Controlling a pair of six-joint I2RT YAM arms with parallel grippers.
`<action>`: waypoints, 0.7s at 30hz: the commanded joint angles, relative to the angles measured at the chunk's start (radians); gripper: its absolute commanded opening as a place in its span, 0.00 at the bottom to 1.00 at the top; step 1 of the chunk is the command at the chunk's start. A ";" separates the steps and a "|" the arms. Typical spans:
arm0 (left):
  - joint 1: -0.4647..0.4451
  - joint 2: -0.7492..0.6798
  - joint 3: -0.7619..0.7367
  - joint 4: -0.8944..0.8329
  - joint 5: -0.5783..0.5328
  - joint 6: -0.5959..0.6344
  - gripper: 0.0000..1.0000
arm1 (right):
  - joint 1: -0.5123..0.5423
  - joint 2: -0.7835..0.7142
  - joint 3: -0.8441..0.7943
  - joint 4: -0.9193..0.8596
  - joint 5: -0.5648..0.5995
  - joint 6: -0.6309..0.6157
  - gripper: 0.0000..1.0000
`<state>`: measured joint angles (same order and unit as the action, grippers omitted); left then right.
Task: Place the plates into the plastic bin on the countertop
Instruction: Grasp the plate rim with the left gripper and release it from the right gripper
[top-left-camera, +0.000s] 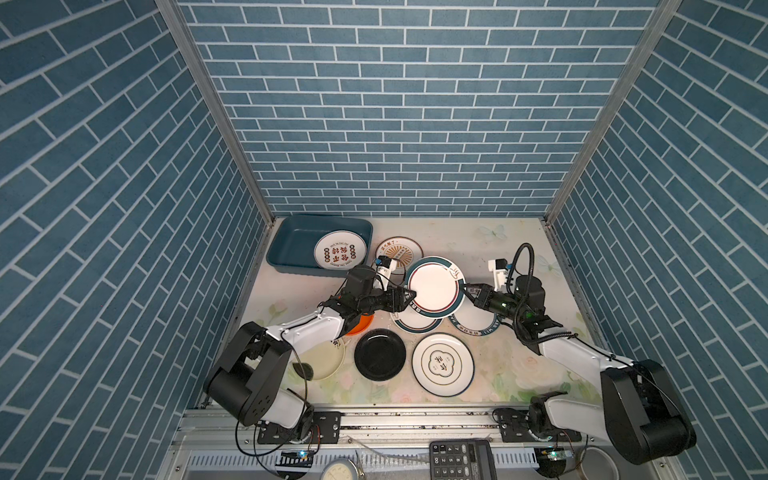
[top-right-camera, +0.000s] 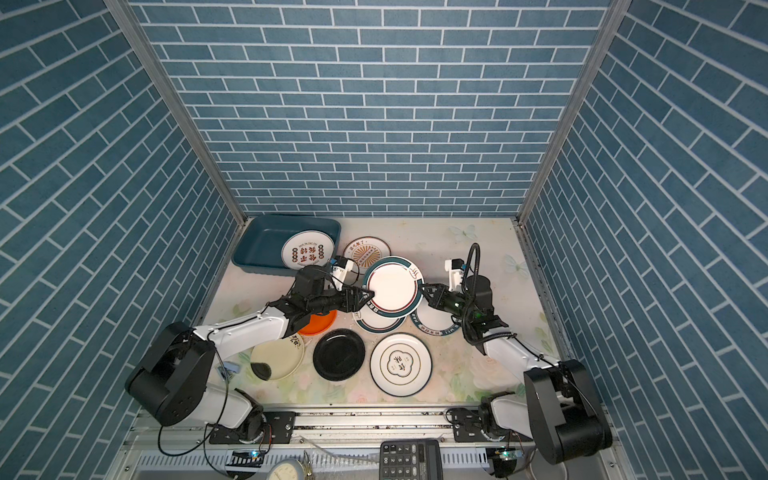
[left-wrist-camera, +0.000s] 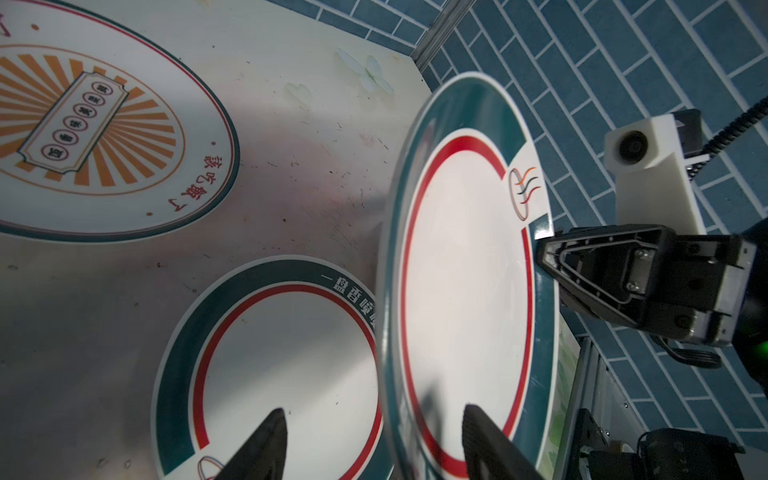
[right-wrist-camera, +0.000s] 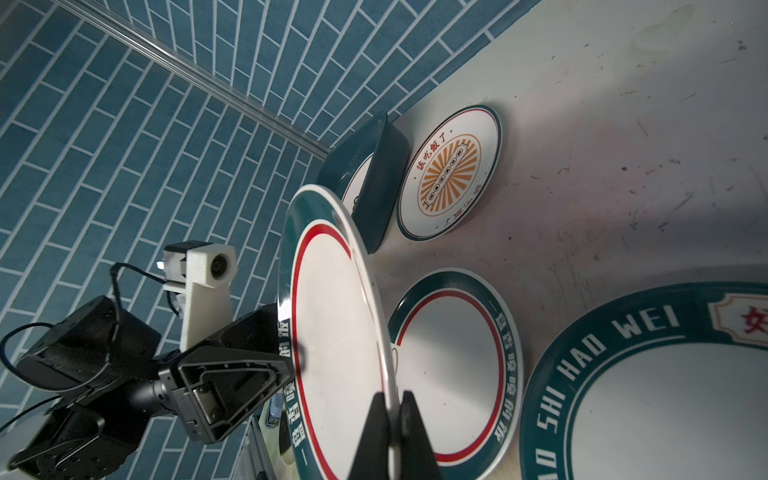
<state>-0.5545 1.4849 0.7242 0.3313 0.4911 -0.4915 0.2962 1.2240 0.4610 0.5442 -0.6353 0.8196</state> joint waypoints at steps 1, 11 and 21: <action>-0.004 0.001 0.023 -0.008 0.012 -0.001 0.63 | 0.009 -0.033 0.040 -0.015 -0.003 0.040 0.00; -0.004 -0.008 0.023 -0.020 -0.007 -0.006 0.47 | 0.051 -0.020 0.103 -0.086 0.004 -0.009 0.00; -0.005 -0.012 0.017 -0.016 -0.022 -0.026 0.26 | 0.106 0.063 0.158 -0.085 0.015 -0.029 0.00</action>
<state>-0.5499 1.4807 0.7296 0.3294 0.4915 -0.5293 0.3748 1.2770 0.5625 0.4145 -0.5800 0.7807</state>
